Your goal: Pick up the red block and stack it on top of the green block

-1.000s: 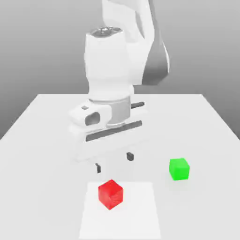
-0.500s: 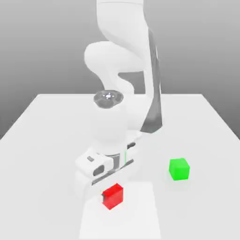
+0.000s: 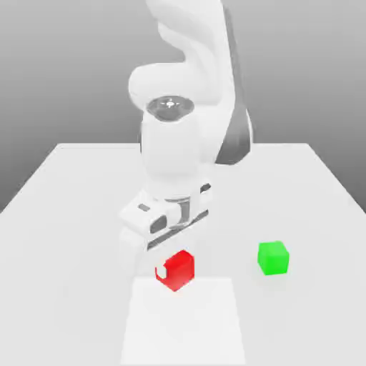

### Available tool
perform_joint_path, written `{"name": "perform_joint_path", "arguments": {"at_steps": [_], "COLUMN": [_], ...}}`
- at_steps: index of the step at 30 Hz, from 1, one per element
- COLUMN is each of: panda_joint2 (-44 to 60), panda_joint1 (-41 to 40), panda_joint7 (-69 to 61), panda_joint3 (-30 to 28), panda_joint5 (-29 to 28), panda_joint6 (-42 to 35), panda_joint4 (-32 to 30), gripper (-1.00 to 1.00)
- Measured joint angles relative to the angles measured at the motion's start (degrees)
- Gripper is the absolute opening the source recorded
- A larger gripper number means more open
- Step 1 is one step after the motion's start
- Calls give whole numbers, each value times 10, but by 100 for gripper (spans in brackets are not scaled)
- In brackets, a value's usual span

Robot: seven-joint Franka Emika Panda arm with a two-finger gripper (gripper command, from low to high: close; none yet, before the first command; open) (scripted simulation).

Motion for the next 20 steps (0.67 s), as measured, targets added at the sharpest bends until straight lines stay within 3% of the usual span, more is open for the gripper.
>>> {"name": "perform_joint_path", "arguments": {"at_steps": [10, 17, 18, 20], "panda_joint2": [-110, 5, 23, 23], "panda_joint1": [175, 213, 211, 211], "panda_joint7": [-248, -291, -287, -287], "panda_joint3": [79, 94, 93, 93], "panda_joint5": [2, -7, -13, -13], "panda_joint6": [-38, 84, 102, 102], "panda_joint4": [-71, -76, -76, -76], "gripper": [-100, -100, 100, 100]}}
